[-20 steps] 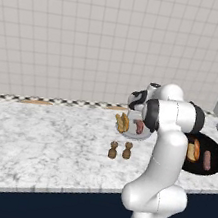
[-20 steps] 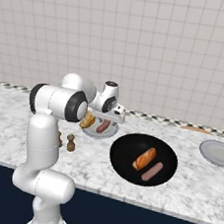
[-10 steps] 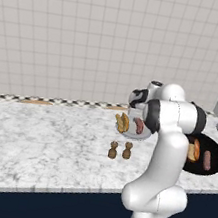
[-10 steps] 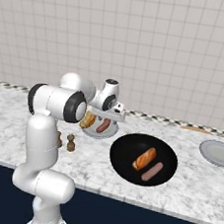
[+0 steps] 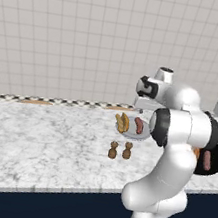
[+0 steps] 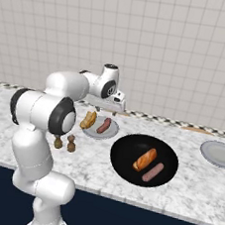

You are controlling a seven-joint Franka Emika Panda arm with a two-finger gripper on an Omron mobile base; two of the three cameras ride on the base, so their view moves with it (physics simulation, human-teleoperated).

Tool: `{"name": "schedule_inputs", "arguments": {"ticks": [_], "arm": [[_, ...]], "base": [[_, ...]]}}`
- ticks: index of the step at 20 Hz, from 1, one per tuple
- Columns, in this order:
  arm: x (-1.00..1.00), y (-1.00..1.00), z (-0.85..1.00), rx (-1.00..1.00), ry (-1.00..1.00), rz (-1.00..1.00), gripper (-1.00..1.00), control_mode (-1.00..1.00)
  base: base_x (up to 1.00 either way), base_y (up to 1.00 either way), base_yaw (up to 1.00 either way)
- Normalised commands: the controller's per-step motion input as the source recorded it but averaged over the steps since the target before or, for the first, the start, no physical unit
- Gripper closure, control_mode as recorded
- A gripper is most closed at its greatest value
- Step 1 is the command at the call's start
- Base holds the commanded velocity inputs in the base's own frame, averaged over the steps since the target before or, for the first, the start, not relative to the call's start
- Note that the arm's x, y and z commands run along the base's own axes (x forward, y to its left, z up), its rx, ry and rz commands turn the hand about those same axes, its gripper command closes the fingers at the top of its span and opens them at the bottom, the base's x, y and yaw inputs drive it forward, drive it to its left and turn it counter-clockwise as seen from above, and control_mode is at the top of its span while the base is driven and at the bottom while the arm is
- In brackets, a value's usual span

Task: Place one bun and one sausage from the bowl on each plate.

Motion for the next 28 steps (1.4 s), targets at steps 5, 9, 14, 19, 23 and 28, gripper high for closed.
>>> {"name": "schedule_inputs", "arguments": {"ticks": [5,9,14,19,23,28], "arm": [[-1.0,0.07,1.0,0.04,0.11,0.0,-1.0,-1.0],[-1.0,0.09,0.85,0.06,0.1,0.0,-1.0,-1.0],[-0.96,0.09,0.49,0.07,0.13,0.04,-1.0,-1.0],[-0.78,0.44,0.28,-0.01,0.01,0.01,-1.0,-1.0],[-0.52,0.2,0.04,-0.01,0.05,0.0,-1.0,-1.0],[-0.12,0.0,0.0,0.0,0.0,0.0,-1.0,-1.0]], "base": [[0.0,0.0,0.0],[0.0,0.0,0.0],[0.0,0.0,0.0],[0.0,0.0,0.0],[0.0,0.0,0.0],[0.0,0.0,0.0]]}}
